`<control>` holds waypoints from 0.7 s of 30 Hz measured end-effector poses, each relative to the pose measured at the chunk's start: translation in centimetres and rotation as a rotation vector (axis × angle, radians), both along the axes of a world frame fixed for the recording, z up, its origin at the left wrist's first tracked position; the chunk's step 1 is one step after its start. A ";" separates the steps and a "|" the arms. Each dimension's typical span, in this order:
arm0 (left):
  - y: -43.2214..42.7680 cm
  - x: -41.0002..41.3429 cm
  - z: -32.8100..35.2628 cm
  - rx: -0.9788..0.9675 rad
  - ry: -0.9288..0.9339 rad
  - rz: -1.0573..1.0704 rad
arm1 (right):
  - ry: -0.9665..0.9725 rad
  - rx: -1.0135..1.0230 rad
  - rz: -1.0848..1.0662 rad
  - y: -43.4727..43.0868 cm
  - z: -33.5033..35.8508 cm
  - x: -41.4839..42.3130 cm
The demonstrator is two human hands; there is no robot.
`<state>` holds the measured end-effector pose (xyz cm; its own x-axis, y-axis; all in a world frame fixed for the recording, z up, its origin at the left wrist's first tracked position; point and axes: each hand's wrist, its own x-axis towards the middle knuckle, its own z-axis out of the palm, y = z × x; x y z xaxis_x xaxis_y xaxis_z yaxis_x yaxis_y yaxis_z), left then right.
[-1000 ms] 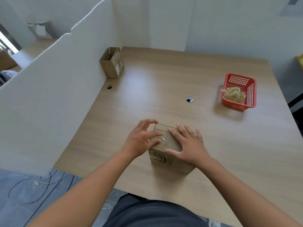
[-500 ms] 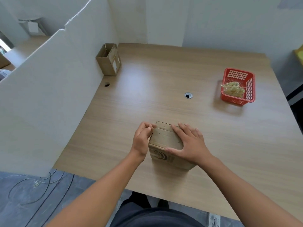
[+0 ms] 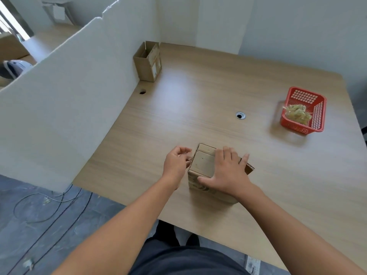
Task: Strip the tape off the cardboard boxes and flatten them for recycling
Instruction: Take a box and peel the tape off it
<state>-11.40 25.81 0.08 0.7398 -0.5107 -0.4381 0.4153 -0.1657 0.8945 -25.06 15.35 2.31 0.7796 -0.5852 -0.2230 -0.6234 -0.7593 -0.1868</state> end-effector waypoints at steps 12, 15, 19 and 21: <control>2.3 -1.2 -0.8 -0.200 0.125 -0.056 | -0.169 0.079 -0.011 -0.3 0.7 -0.4; 1.7 -0.8 1.3 -0.283 0.084 -0.047 | -0.351 0.138 -0.010 -0.8 1.5 -0.7; 0.6 0.1 4.0 -0.290 -0.215 -0.124 | -0.597 0.328 -0.040 -1.2 1.7 -0.7; 0.3 0.7 4.8 -0.242 -0.401 -0.161 | -0.656 0.425 -0.046 -1.3 1.4 -0.5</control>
